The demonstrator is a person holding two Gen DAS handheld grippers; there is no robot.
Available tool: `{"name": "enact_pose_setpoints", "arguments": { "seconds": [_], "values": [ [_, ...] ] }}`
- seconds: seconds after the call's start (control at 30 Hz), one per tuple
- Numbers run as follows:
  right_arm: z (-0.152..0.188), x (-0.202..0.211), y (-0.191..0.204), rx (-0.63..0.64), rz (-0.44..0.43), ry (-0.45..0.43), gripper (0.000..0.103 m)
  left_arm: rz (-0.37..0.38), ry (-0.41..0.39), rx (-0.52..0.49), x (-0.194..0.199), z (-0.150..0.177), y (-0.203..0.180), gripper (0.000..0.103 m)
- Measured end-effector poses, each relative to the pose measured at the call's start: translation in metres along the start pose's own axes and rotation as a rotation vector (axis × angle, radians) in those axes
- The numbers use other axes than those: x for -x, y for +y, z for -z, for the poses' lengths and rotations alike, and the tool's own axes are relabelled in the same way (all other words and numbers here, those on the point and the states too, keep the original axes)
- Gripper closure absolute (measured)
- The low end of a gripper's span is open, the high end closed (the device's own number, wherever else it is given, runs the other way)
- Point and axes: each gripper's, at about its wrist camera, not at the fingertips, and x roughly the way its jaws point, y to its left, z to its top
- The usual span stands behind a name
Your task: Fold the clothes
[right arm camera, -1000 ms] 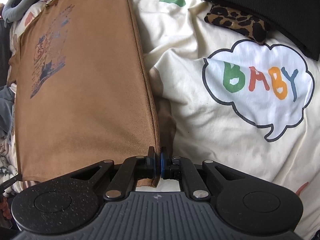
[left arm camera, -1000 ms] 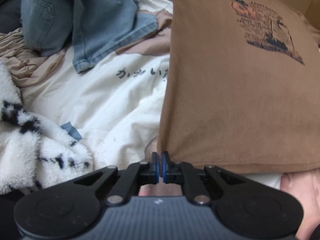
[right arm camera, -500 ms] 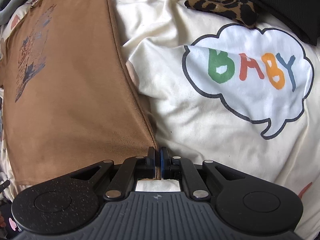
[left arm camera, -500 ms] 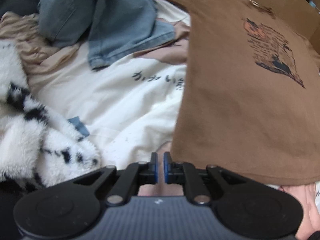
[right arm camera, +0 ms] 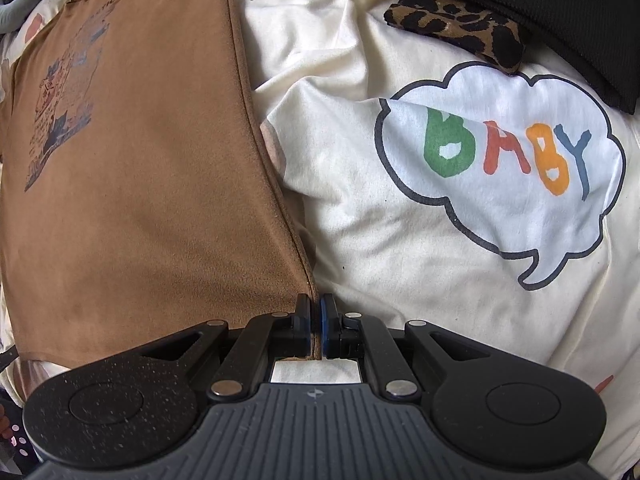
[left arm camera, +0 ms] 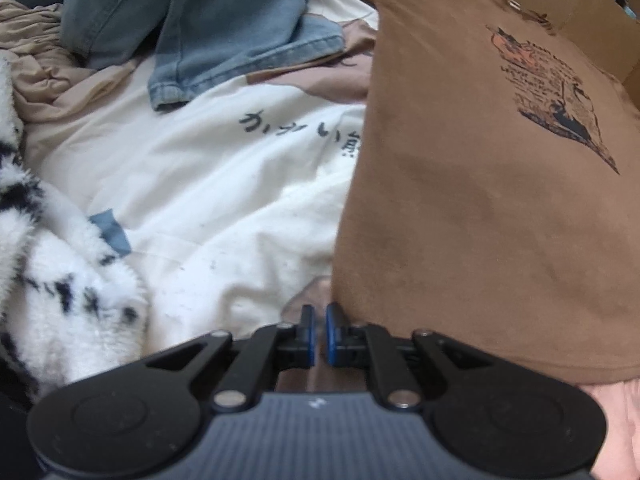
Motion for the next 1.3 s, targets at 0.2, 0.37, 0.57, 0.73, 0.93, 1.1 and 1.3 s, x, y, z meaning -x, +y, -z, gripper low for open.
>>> {"name": "enact_pose_setpoints", "arguments": {
  "seconds": [0.2,0.37,0.57,0.73,0.93,1.1,1.3],
  "values": [
    [0.001,0.007,-0.002,-0.008,-0.029,-0.018,0.100,-0.006,-0.060,0.073,0.020,0.001,0.008,0.095],
    [0.001,0.013,0.001,0.003,-0.058,-0.043,0.093,0.017,-0.040,0.070,0.013,0.006,0.005,0.095],
    [0.000,0.018,0.011,0.066,-0.060,-0.079,0.062,0.042,-0.034,0.075,0.001,0.010,-0.002,0.091],
    [0.007,0.013,0.008,0.094,-0.057,-0.068,0.061,0.006,-0.019,0.038,-0.006,0.011,-0.013,0.079],
    [0.014,0.003,0.010,0.134,-0.023,-0.058,0.061,-0.024,-0.007,0.014,-0.014,0.012,-0.023,0.079],
    [0.020,0.001,0.013,0.166,-0.015,-0.064,0.061,-0.026,0.000,-0.015,-0.014,0.013,-0.026,0.096],
    [0.022,0.000,0.009,0.157,-0.023,-0.081,0.061,-0.058,0.000,-0.051,-0.001,0.010,-0.019,0.097]
  ]
}}
